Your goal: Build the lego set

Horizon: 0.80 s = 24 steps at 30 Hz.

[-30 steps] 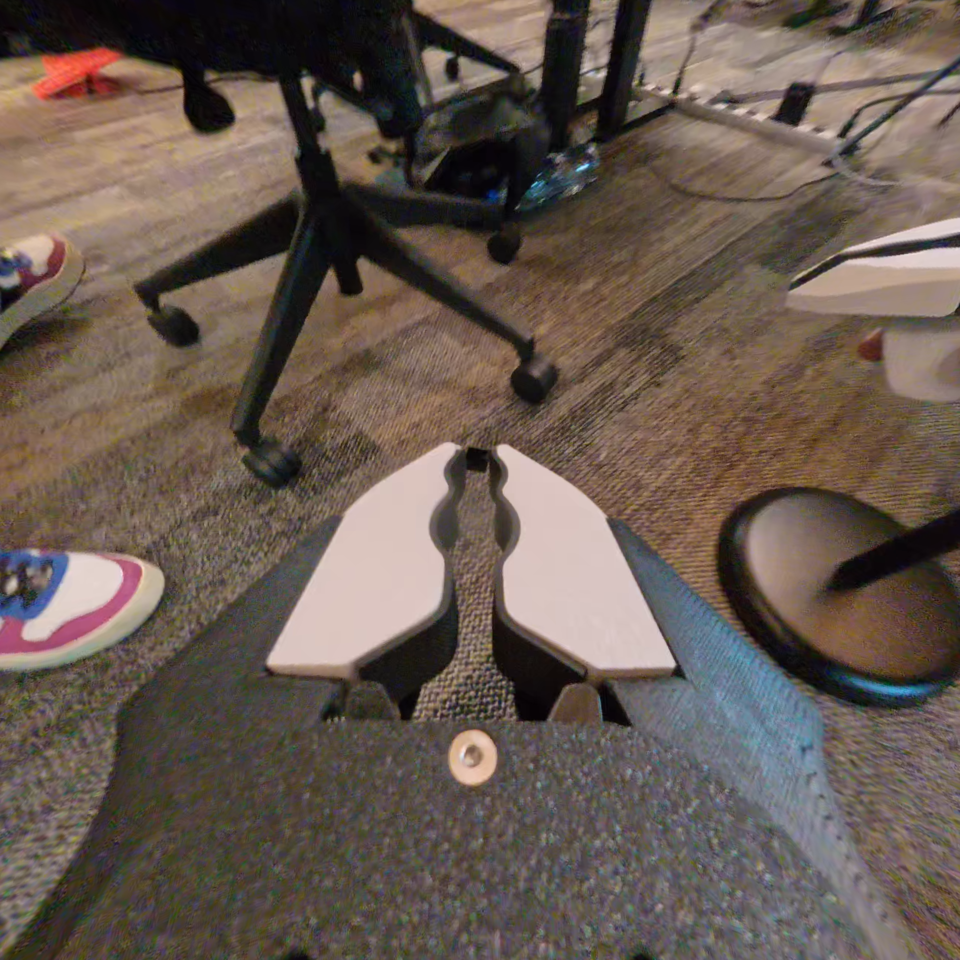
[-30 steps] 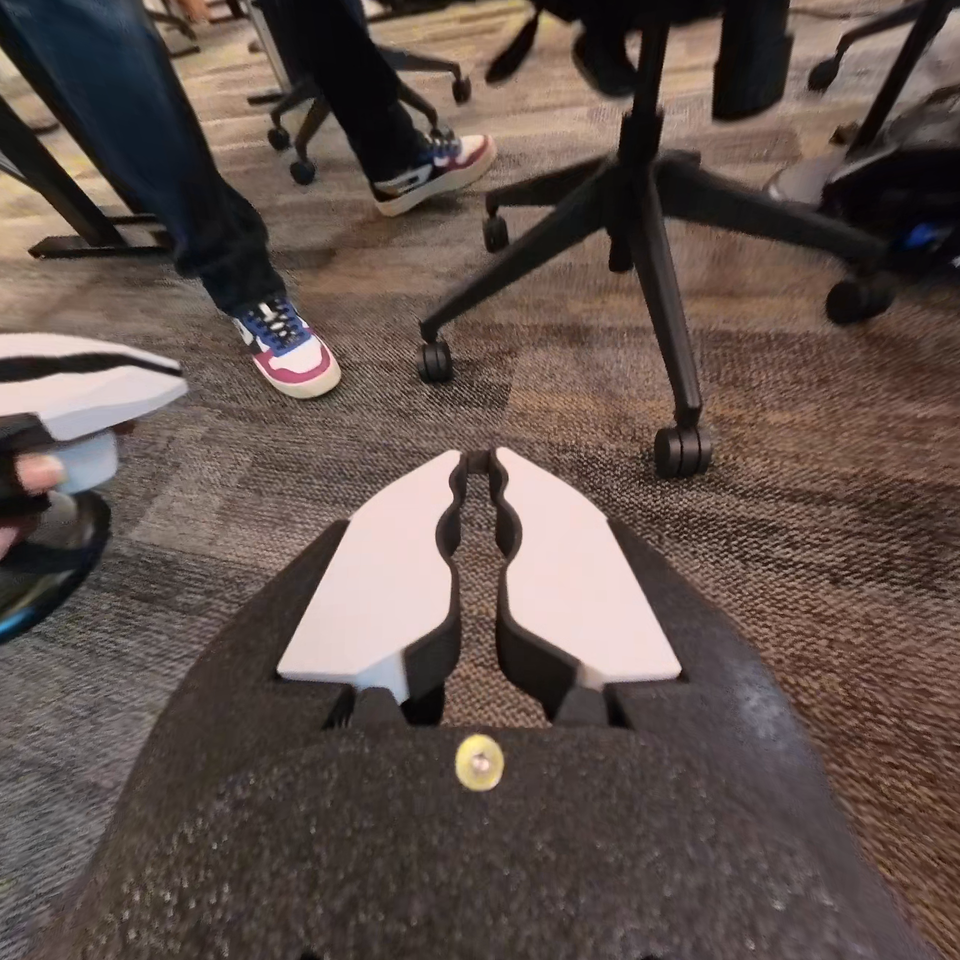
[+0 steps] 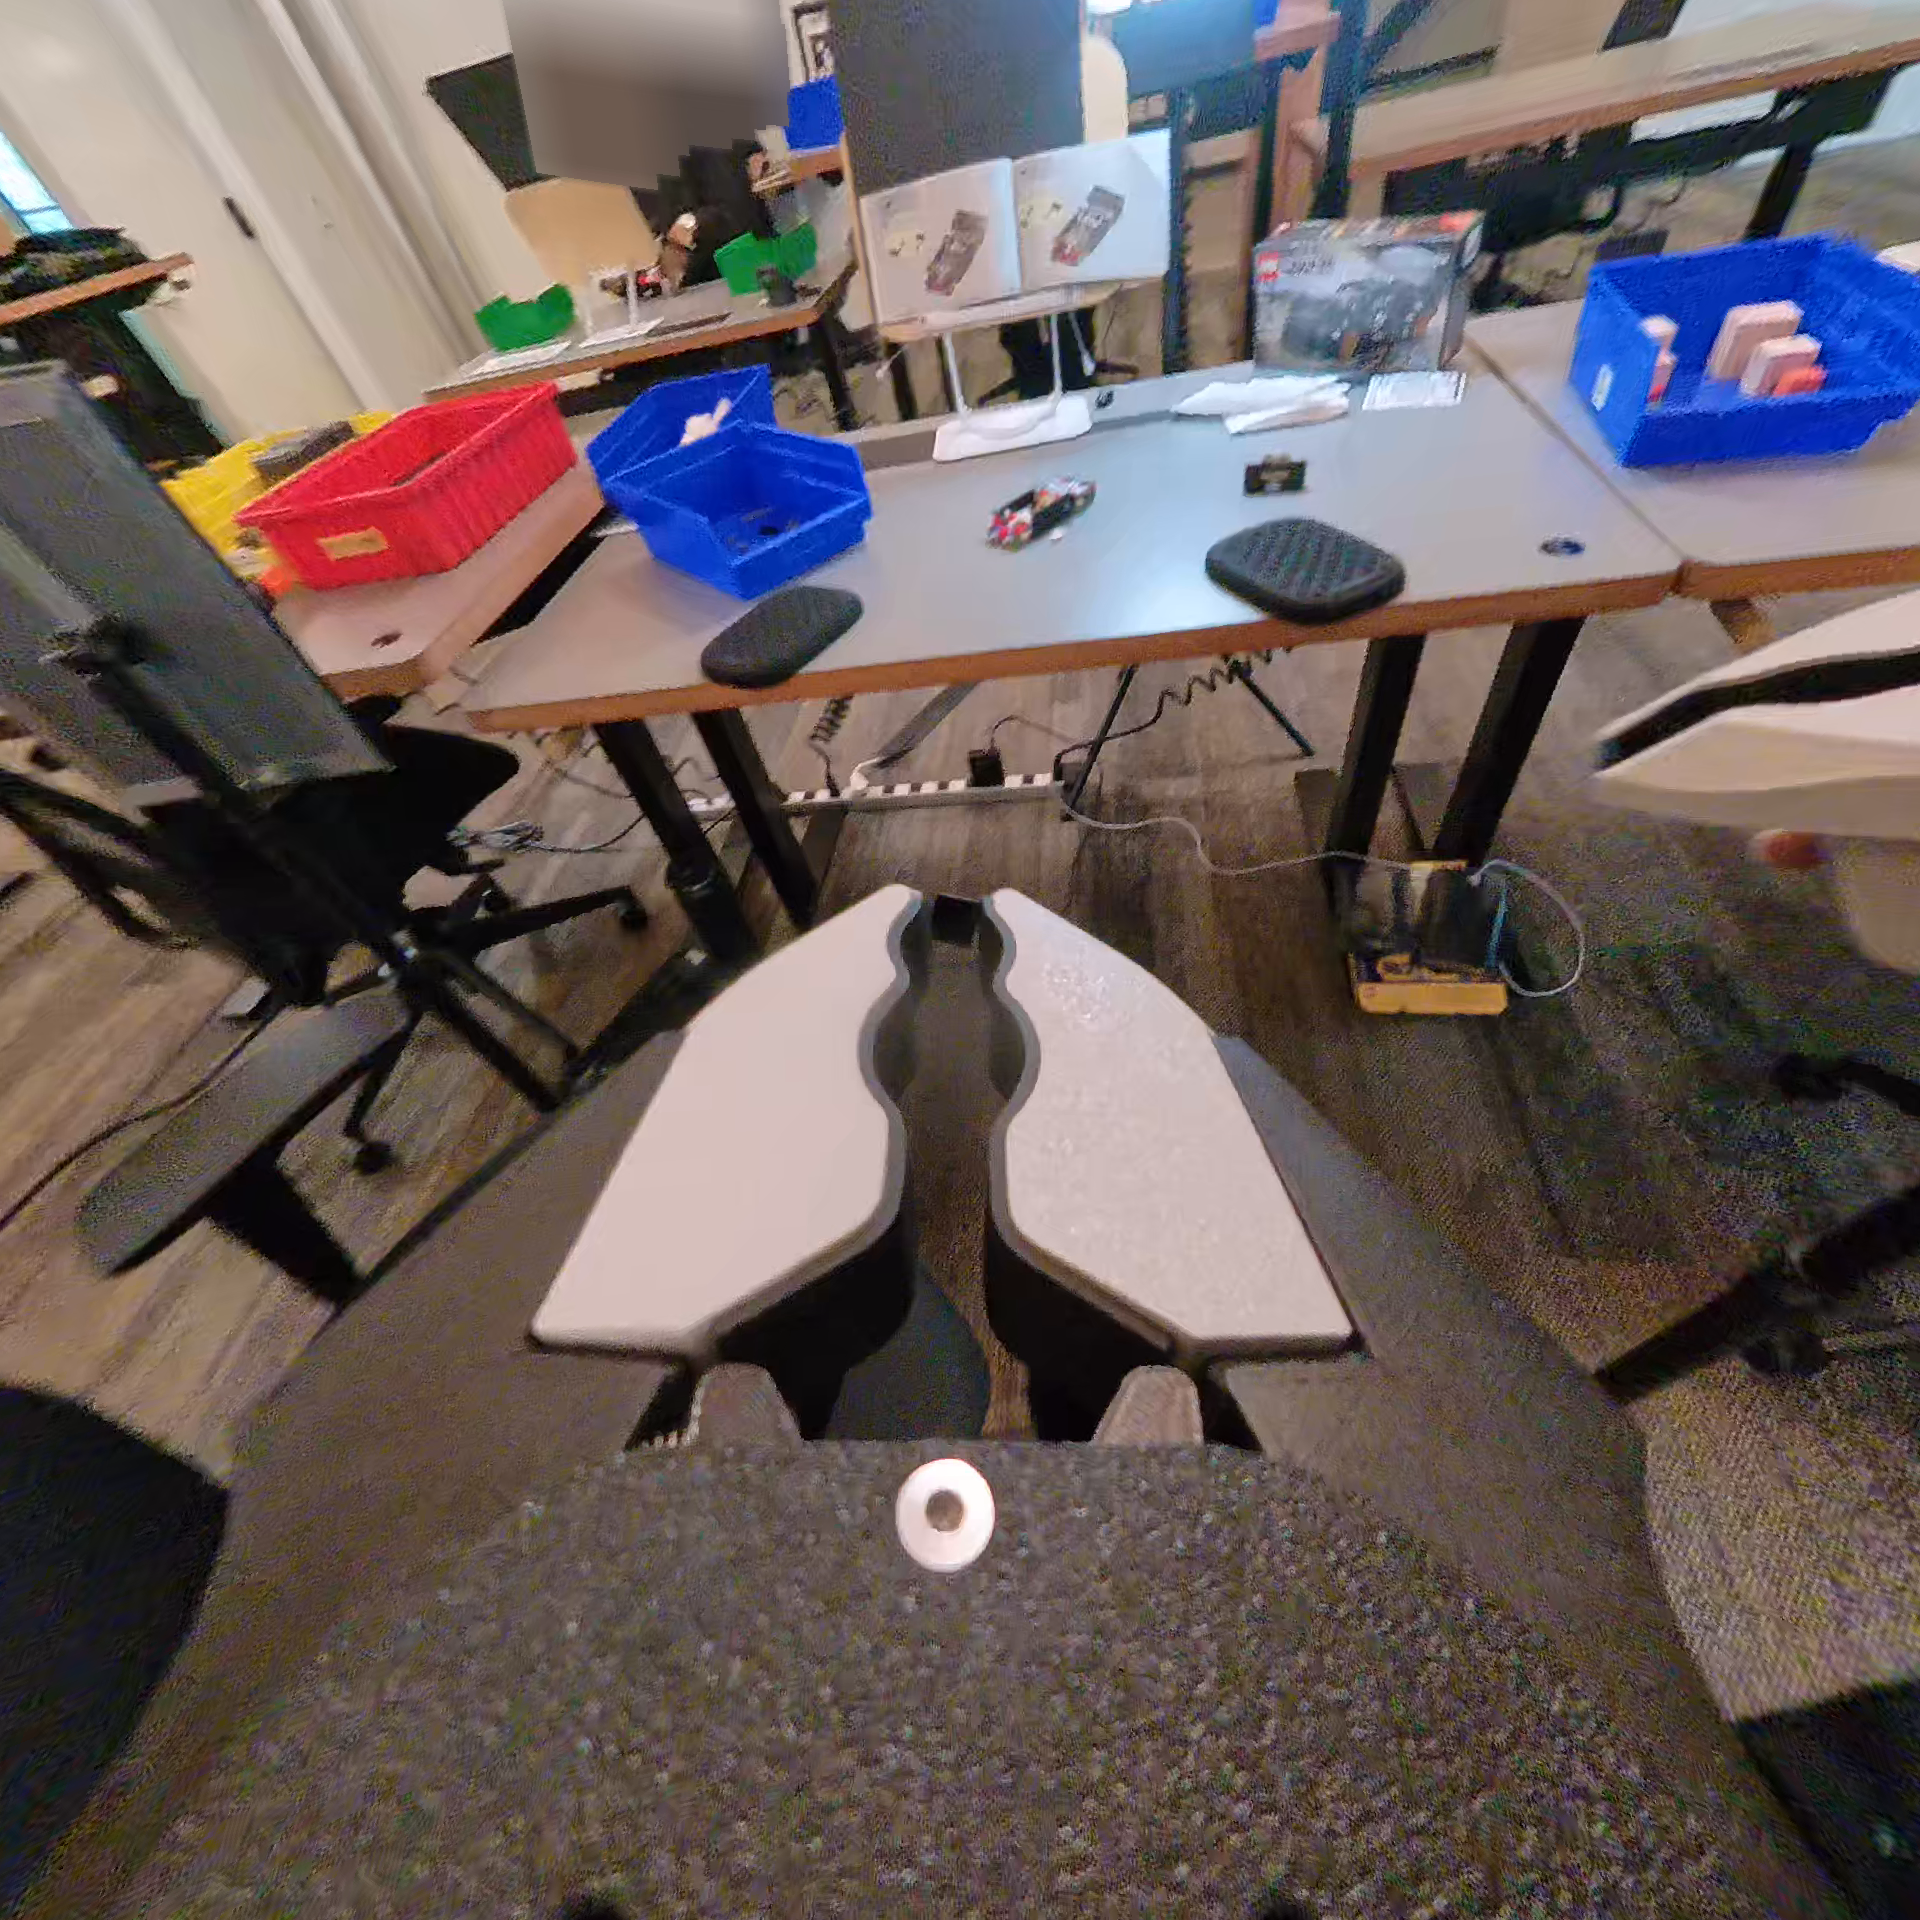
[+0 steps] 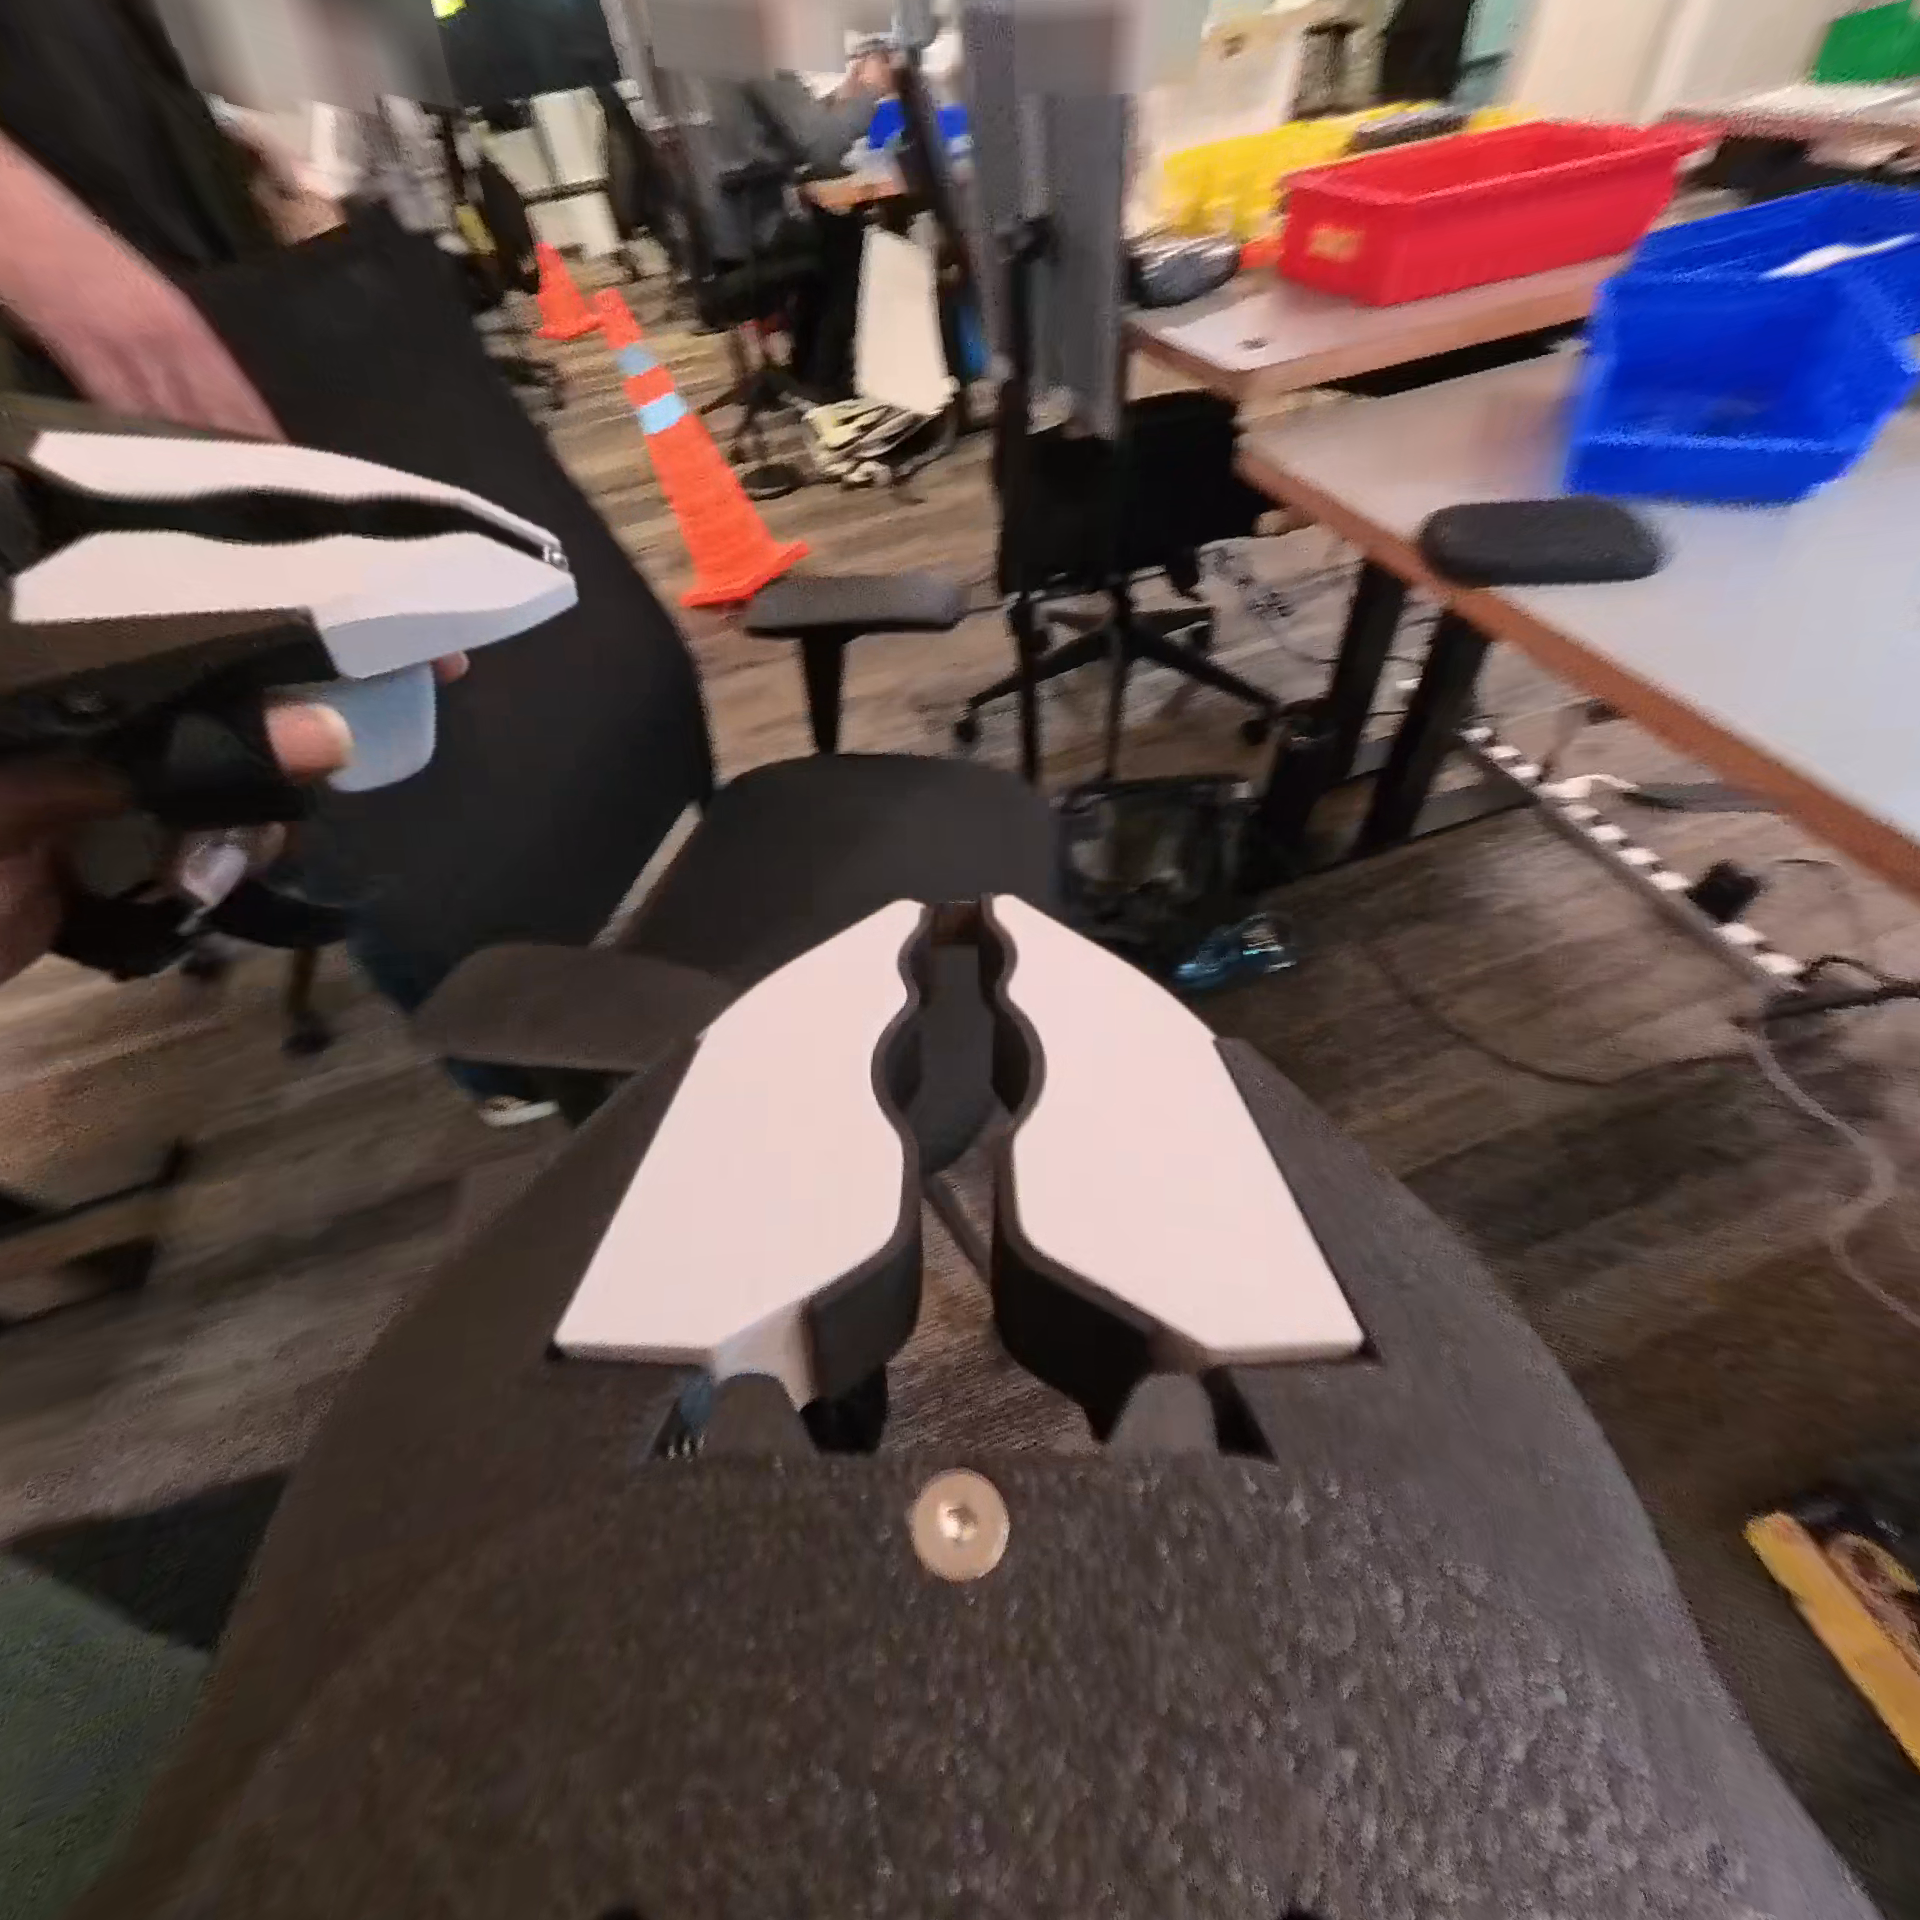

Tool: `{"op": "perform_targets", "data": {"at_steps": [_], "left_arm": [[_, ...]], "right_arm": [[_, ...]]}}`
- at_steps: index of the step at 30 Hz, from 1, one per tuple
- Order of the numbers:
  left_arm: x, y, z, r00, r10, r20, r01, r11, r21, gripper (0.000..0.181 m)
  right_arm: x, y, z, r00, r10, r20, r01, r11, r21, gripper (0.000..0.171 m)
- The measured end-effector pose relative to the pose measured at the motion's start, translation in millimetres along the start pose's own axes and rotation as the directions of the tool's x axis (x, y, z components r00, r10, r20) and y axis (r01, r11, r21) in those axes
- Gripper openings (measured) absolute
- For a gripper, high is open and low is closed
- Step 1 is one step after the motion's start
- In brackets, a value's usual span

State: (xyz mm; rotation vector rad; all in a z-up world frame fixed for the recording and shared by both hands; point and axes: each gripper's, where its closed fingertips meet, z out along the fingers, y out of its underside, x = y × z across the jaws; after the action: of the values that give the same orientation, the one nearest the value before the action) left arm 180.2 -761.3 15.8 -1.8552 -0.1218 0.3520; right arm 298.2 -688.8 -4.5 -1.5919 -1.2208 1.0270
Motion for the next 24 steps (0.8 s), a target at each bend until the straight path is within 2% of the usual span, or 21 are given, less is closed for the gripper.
{"op": "perform_targets", "data": {"at_steps": [4, 8, 12, 15, 19, 21, 24], "left_arm": [[-21, -27, 76, 0.996, -0.001, -0.090, 0.002, 1.000, 0.014, 0.009], [-28, -54, 165, 0.979, 0.005, -0.202, 0.000, 1.000, 0.028, 0.009], [-40, -72, 270, 0.957, 0.023, -0.291, -0.005, 0.998, 0.062, 0.009], [-59, -81, 360, 0.938, 0.048, -0.343, -0.020, 0.996, 0.085, 0.009], [-96, -93, 495, 0.912, 0.106, -0.396, -0.052, 0.988, 0.145, 0.009], [-120, -94, 569, 0.899, 0.147, -0.412, -0.112, 0.988, 0.107, 0.009], [-163, -113, 675, 0.902, 0.111, -0.417, -0.098, 0.994, 0.052, 0.009]], "right_arm": [[74, -33, -13, 0.974, 0.003, -0.227, 0.005, 0.999, 0.033, 0.008], [151, -52, -24, 0.894, 0.064, -0.443, -0.043, 0.997, 0.058, 0.008], [226, -59, 0, 0.813, 0.110, -0.572, -0.070, 0.993, 0.092, 0.008], [287, -69, 53, 0.776, 0.101, -0.623, -0.062, 0.995, 0.084, 0.008], [381, -98, 153, 0.751, 0.059, -0.657, 0.011, 0.995, 0.101, 0.008], [430, -110, 205, 0.728, 0.062, -0.683, -0.010, 0.997, 0.079, 0.008], [472, -145, 273, 0.747, 0.154, -0.647, -0.088, 0.987, 0.133, 0.008]]}}
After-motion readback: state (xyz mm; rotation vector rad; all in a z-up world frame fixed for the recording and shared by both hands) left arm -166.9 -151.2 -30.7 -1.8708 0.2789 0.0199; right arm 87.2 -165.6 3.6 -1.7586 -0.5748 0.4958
